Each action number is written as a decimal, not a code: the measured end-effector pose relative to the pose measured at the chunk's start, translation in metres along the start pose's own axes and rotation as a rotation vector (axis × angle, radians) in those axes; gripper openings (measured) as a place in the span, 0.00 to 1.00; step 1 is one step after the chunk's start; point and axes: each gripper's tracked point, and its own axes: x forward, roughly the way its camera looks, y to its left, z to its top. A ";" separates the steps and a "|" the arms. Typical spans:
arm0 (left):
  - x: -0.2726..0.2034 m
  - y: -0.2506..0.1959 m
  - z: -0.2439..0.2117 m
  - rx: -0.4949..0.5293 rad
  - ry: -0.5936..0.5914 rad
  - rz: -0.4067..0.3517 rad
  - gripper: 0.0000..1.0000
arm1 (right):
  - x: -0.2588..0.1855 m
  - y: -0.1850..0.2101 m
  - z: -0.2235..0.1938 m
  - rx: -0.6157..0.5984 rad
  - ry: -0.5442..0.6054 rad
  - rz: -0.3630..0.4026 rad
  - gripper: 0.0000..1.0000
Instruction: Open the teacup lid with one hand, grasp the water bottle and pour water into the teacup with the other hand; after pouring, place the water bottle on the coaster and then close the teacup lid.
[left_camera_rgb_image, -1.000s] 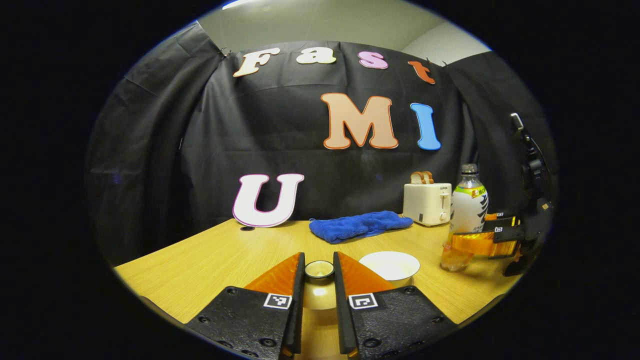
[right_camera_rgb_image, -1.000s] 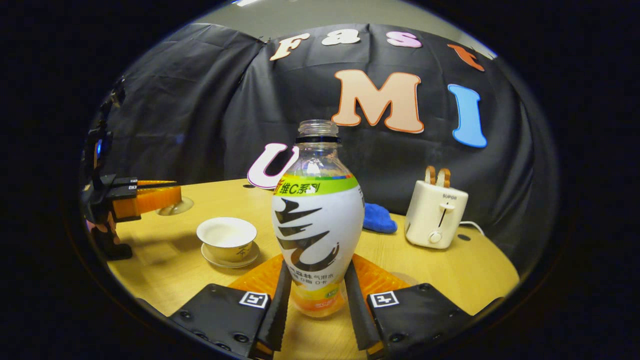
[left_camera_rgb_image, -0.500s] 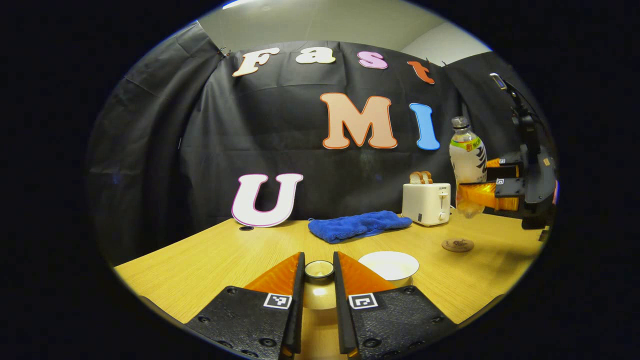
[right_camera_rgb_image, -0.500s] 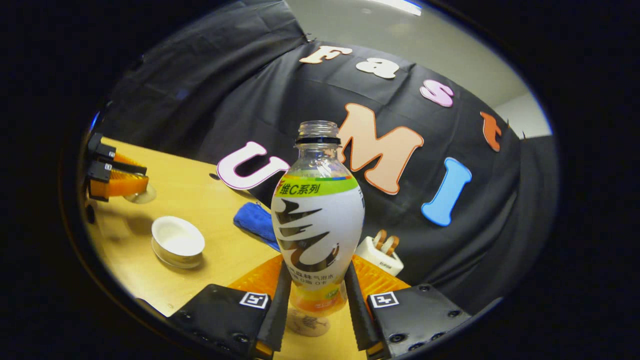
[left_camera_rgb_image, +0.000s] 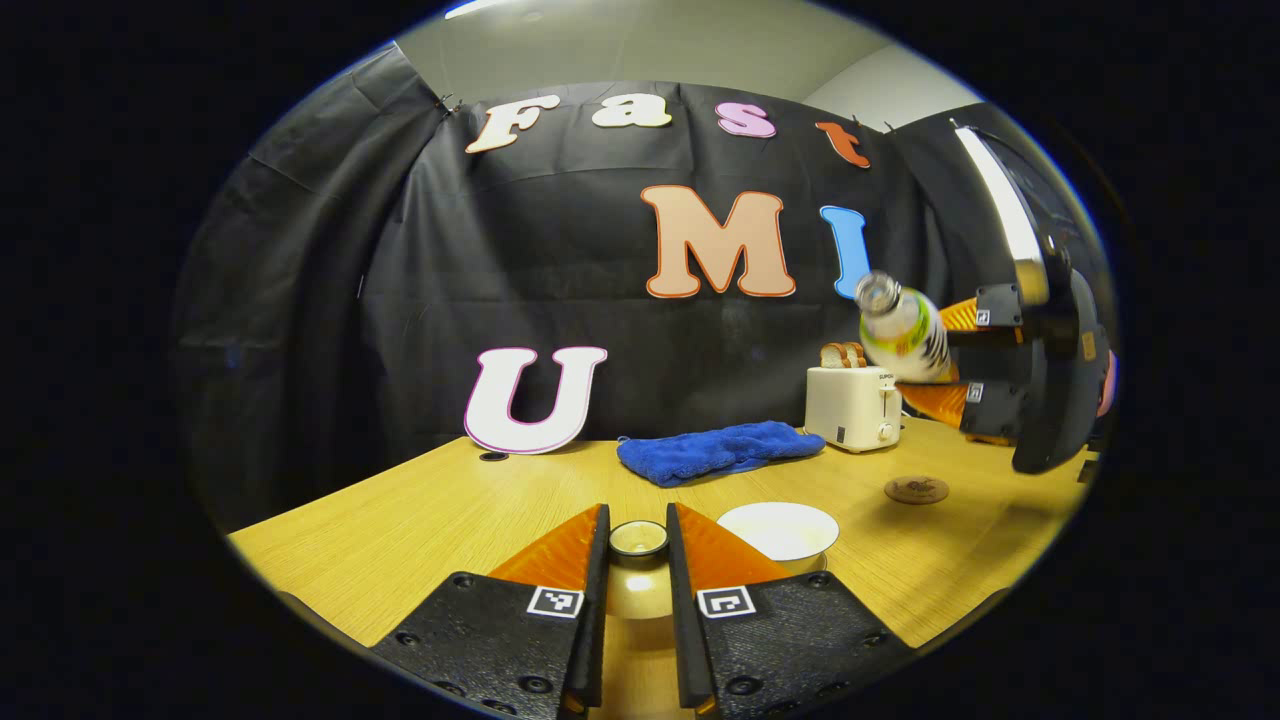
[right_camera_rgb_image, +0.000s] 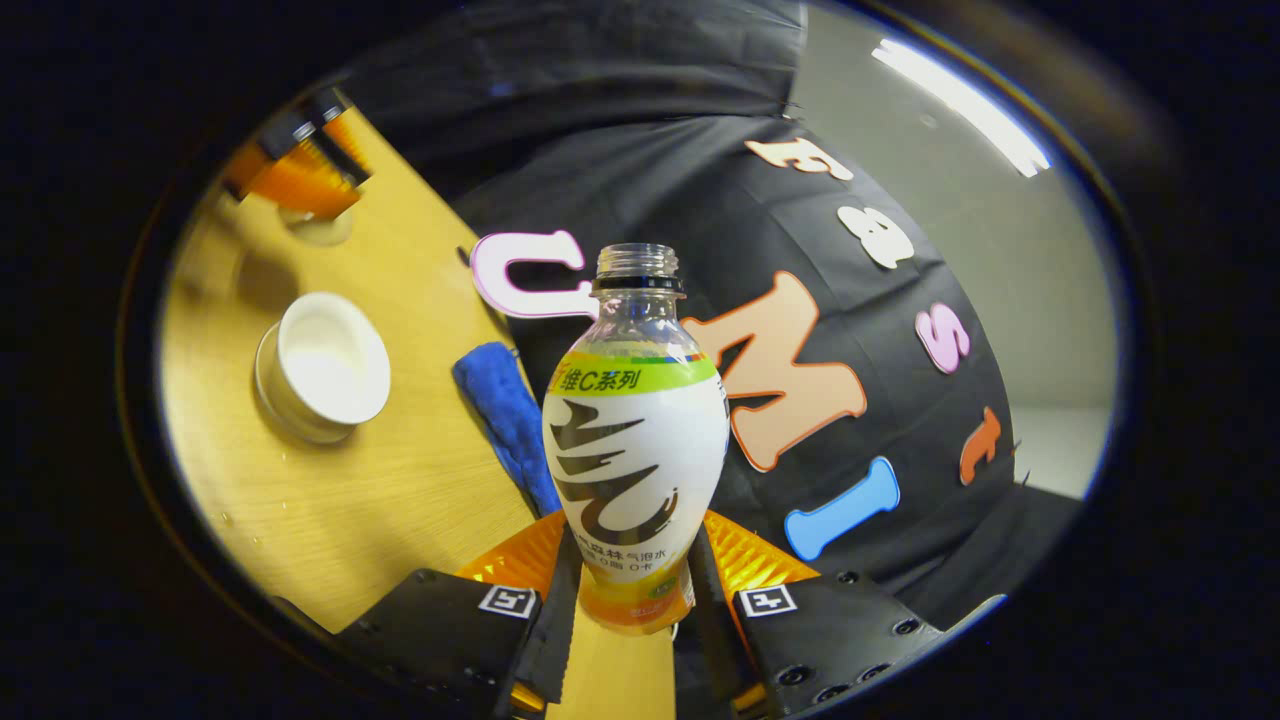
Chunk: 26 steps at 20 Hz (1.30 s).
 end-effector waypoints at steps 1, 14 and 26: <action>0.000 0.000 -0.001 0.000 0.000 0.000 0.27 | 0.003 0.013 -0.002 -0.057 0.000 0.013 0.57; -0.001 0.001 0.000 0.000 0.001 0.006 0.27 | 0.009 0.056 -0.015 -0.476 0.015 0.003 0.60; -0.002 0.002 -0.001 -0.001 0.002 0.005 0.27 | 0.006 0.046 0.002 -0.661 -0.047 -0.096 0.60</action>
